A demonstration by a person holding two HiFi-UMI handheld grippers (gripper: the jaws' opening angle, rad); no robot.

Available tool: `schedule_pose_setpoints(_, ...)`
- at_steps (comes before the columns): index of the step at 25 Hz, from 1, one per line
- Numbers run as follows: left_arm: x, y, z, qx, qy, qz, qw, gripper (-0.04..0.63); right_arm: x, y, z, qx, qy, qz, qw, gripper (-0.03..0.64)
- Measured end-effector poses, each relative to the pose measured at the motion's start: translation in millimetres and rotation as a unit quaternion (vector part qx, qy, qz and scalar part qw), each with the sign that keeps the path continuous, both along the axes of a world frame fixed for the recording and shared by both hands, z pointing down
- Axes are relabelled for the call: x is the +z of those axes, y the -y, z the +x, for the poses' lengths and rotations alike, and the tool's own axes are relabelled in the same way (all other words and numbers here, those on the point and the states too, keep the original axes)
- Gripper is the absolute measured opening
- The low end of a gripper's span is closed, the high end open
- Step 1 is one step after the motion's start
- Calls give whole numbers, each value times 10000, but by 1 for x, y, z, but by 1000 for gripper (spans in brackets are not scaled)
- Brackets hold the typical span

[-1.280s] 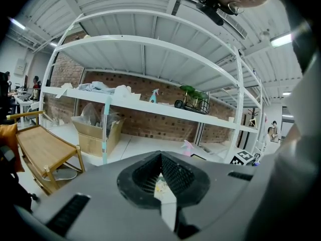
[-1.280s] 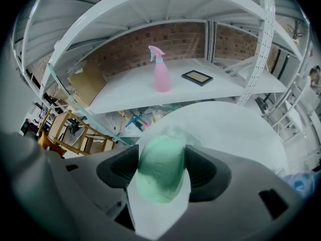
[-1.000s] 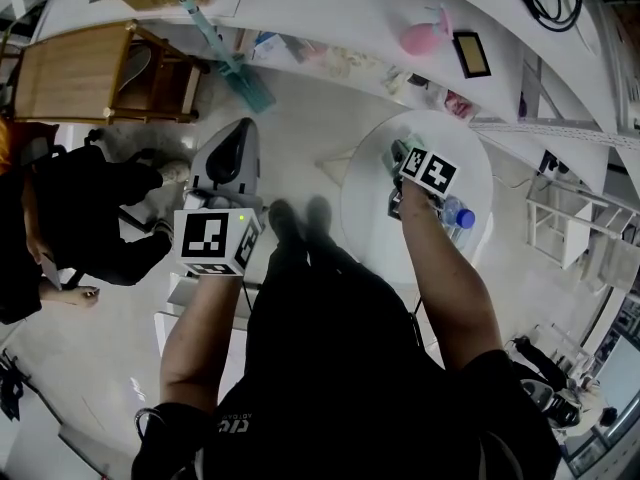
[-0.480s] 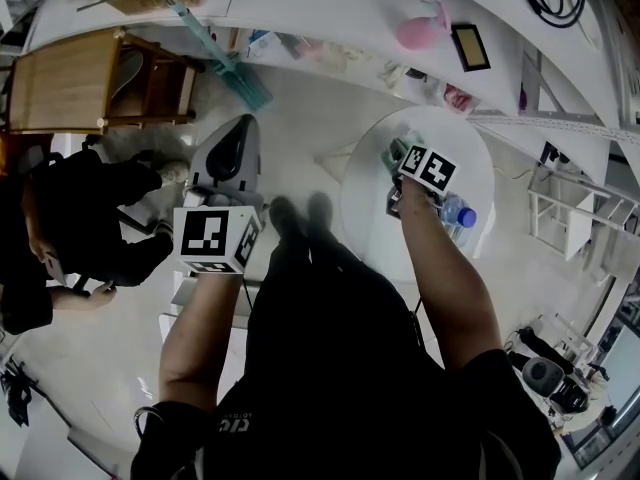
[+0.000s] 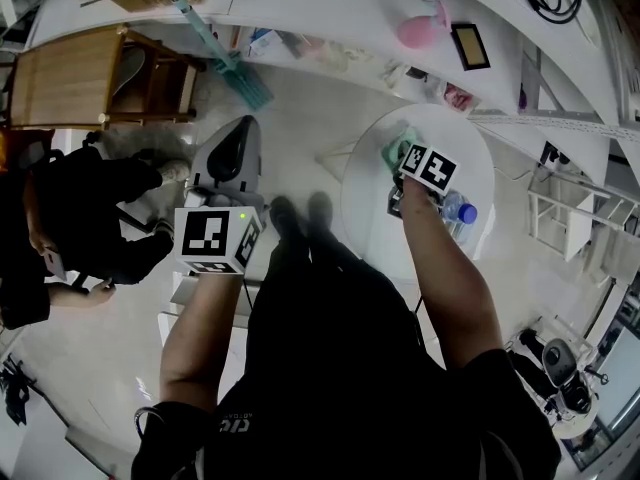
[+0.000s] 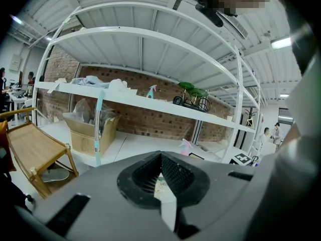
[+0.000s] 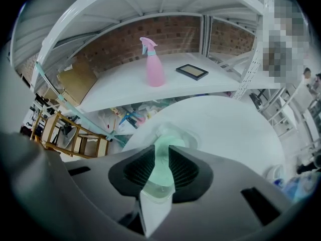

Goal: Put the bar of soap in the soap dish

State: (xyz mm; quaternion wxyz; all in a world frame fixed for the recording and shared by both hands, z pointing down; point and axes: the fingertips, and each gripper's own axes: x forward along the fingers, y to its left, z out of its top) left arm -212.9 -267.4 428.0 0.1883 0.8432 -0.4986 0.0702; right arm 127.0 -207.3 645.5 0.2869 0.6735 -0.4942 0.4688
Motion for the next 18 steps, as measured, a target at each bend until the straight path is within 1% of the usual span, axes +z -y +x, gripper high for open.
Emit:
schedule_pose_setpoints(3,-2,-5,-1,-47,10,5,10000,6,1,-2,0,-95,-24,-23,9999,68)
schedule_pose_setpoints(6,-5,-8,-3,-63,24,41,10000,8,-1,-2,-1,-167,-101,18,9998,48)
schedule_pose_setpoints(11,-7,-15,-7,-132,21,54,9999,6,-6,0,-6,-316,-119,82,9994,31)
schedule_pose_setpoints(14,-14,-19,-8,-143,24,112,9998,6,-18,2,-11,-429,-173,236,9987,24)
schedule_pose_setpoints(18,-23,-26,-9,-130,33,192,9997,7,-40,2,-21,-535,-161,581,9967,18)
